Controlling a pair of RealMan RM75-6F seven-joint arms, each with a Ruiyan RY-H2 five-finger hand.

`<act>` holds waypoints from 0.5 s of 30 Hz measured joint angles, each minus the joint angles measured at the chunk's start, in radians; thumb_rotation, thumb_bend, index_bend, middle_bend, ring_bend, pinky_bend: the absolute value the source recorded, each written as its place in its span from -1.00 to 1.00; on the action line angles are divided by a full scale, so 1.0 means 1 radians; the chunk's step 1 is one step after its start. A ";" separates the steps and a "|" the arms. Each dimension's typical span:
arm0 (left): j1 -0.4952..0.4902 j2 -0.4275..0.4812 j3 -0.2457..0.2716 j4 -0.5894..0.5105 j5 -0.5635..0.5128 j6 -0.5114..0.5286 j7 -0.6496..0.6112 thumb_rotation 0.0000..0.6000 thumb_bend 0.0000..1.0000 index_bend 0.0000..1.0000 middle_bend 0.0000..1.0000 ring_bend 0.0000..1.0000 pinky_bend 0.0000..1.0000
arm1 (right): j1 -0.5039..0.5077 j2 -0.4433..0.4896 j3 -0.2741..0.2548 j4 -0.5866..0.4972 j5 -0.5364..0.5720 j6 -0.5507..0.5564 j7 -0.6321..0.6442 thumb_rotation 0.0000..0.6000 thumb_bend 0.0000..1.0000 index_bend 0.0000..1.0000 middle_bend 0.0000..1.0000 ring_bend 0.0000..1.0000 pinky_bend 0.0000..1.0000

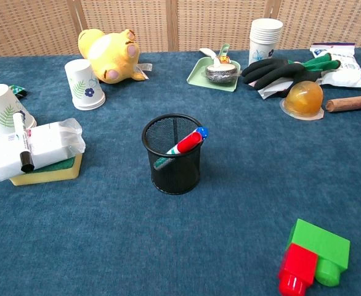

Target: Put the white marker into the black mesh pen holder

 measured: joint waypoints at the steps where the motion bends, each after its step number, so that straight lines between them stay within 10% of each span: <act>1: 0.000 0.000 0.000 0.000 0.000 0.000 0.001 1.00 -0.88 -1.00 -1.00 -1.00 -1.00 | -0.001 0.000 0.001 0.000 0.000 0.000 0.000 1.00 -1.00 -1.00 -1.00 -1.00 -1.00; 15: -0.058 -0.002 -0.028 0.015 0.001 -0.050 0.000 1.00 -0.88 -0.99 -1.00 -1.00 -1.00 | -0.005 0.008 0.013 0.004 0.015 -0.005 0.042 1.00 -1.00 -0.99 -1.00 -1.00 -1.00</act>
